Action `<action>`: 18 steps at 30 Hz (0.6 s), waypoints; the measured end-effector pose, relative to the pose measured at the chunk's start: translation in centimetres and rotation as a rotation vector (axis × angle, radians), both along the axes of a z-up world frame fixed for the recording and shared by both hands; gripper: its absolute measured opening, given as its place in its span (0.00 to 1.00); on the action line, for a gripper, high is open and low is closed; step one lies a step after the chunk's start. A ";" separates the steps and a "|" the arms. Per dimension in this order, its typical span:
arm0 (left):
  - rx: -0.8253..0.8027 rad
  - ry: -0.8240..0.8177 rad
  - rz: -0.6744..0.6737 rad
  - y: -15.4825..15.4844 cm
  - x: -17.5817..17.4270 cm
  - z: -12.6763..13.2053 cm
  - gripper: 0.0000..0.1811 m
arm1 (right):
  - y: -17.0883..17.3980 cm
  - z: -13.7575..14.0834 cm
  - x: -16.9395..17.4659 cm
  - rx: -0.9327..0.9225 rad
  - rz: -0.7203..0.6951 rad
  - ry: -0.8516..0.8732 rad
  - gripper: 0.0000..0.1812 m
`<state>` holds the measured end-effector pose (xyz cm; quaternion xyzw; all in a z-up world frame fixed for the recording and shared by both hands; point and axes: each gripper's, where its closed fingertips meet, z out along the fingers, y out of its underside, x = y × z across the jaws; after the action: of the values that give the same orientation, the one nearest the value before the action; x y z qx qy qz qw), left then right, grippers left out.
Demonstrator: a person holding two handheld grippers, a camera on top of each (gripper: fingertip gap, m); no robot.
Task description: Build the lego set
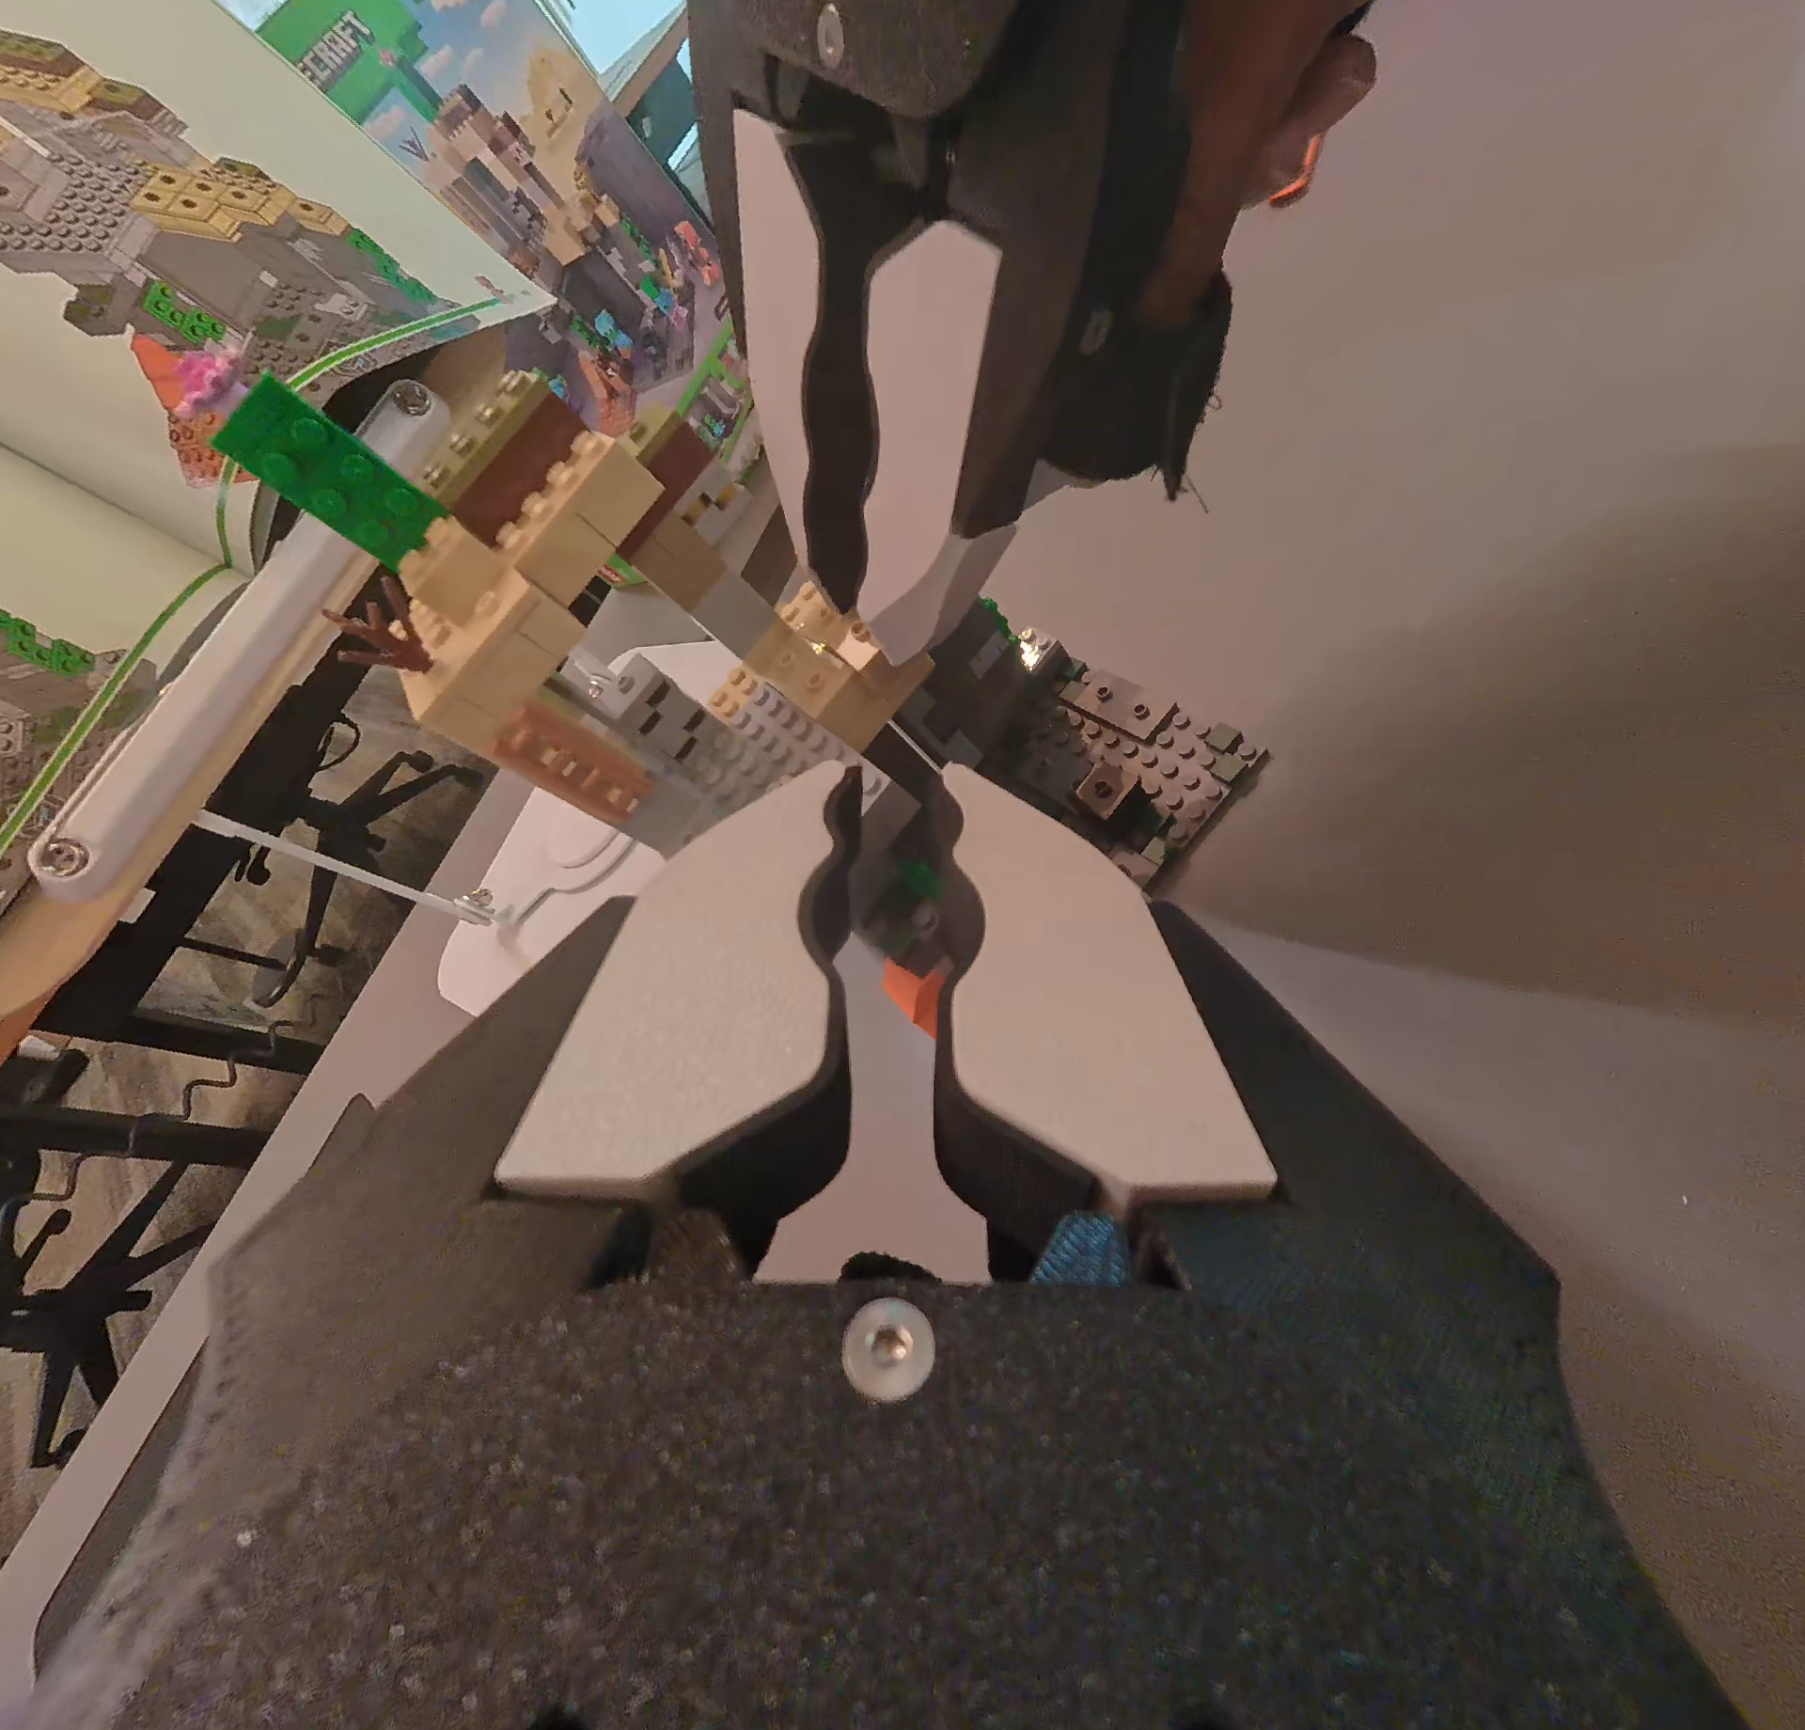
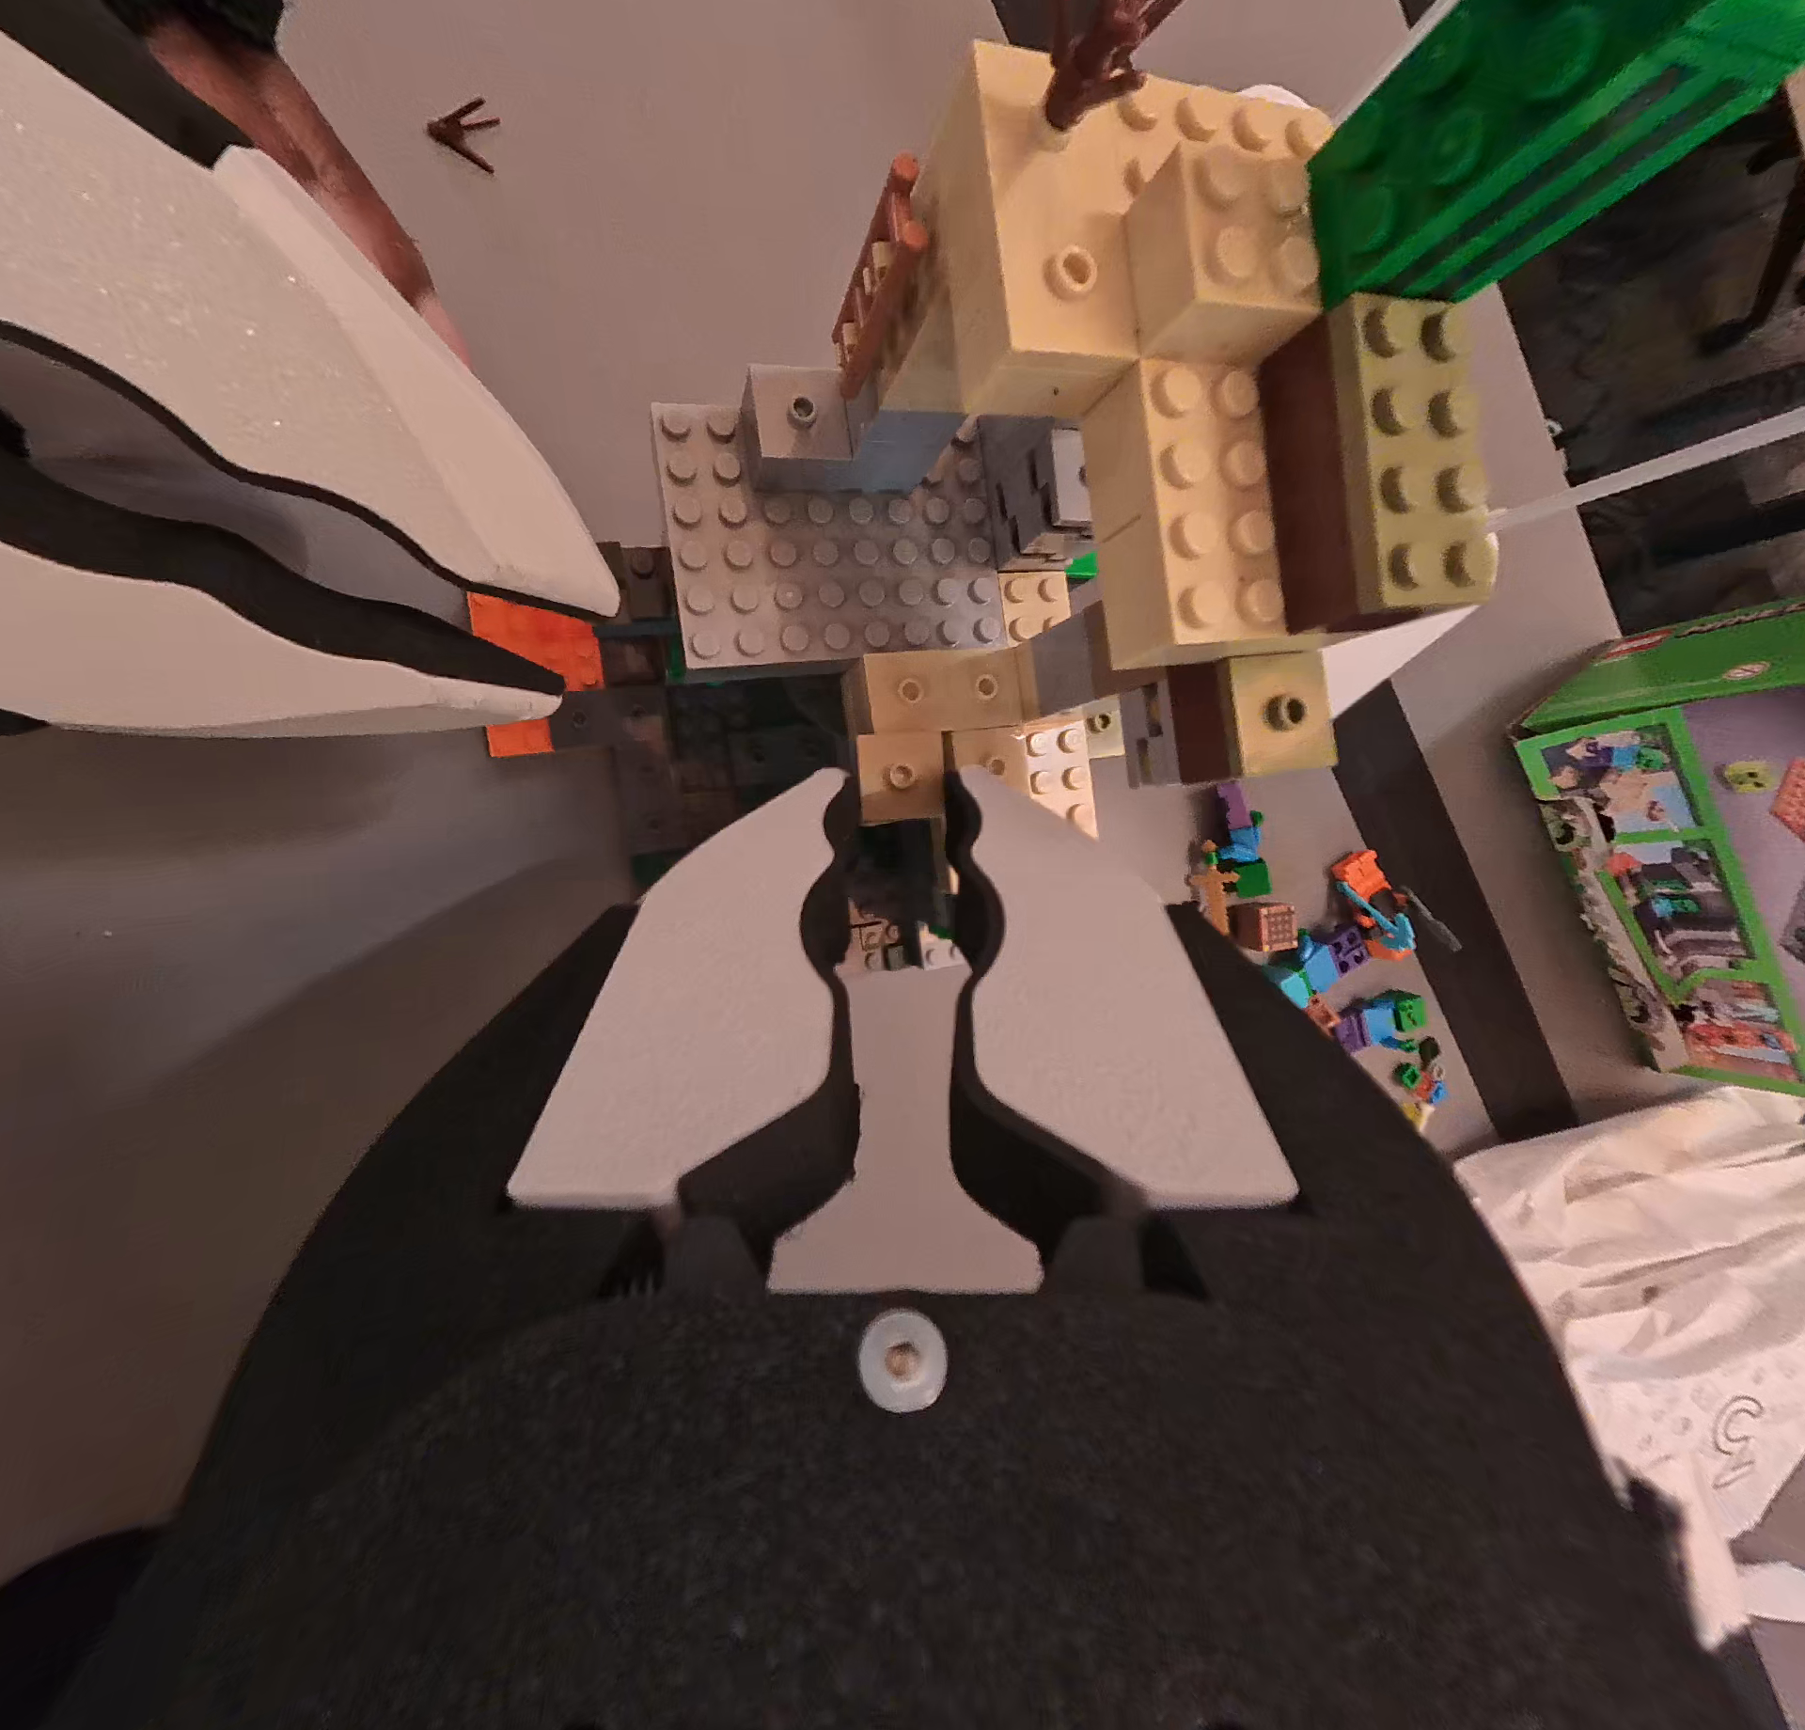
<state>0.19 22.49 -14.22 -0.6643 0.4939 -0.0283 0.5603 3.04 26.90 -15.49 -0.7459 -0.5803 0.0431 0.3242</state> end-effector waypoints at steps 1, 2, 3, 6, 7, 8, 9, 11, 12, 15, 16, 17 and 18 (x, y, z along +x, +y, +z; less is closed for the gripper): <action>0.001 0.000 0.000 0.0 0.0 0.0 0.07 | 0.1 0.0 0.0 0.005 0.003 -0.003 0.09; 0.000 0.000 0.000 0.0 0.0 0.0 0.07 | 0.1 0.0 -0.1 0.010 0.006 -0.005 0.09; 0.000 -0.001 0.001 0.0 0.0 0.0 0.07 | 0.1 -0.1 -0.1 0.015 0.007 -0.010 0.09; -0.002 0.000 0.001 0.1 -0.1 0.0 0.07 | 0.2 -0.3 -0.2 0.040 0.023 -0.029 0.10; -0.002 0.000 0.001 0.1 -0.1 -0.1 0.07 | 0.2 -0.3 -0.2 0.051 0.032 -0.033 0.10; -0.003 0.000 0.002 0.1 -0.1 -0.1 0.07 | 0.1 -0.3 -0.3 0.062 0.043 -0.034 0.10; -0.004 0.000 0.002 0.1 -0.1 -0.1 0.07 | 0.2 -0.3 -0.3 0.075 0.049 -0.038 0.10; -0.006 0.000 0.002 0.1 -0.1 -0.2 0.07 | 0.2 -0.2 -0.3 0.110 0.068 -0.046 0.11; -0.006 0.000 0.002 0.1 -0.1 -0.2 0.07 | 0.2 -0.1 -0.2 0.119 0.077 -0.050 0.11; -0.008 0.001 0.002 0.1 -0.1 -0.3 0.07 | -0.3 0.3 0.0 0.123 0.092 -0.035 0.12; -0.008 0.000 0.002 0.1 -0.1 -0.3 0.07 | -0.5 0.5 0.1 0.126 0.092 -0.026 0.12; -0.008 0.000 0.002 0.2 -0.1 -0.3 0.07 | -0.6 0.5 0.3 0.128 0.091 -0.020 0.11; -0.009 0.001 0.001 0.2 -0.1 -0.3 0.07 | -0.8 0.5 0.4 0.128 0.091 -0.013 0.11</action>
<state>0.06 22.64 -14.52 -0.6672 0.4936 -0.0300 0.5570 3.46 26.10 -14.98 -0.6968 -0.6170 0.0159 0.3653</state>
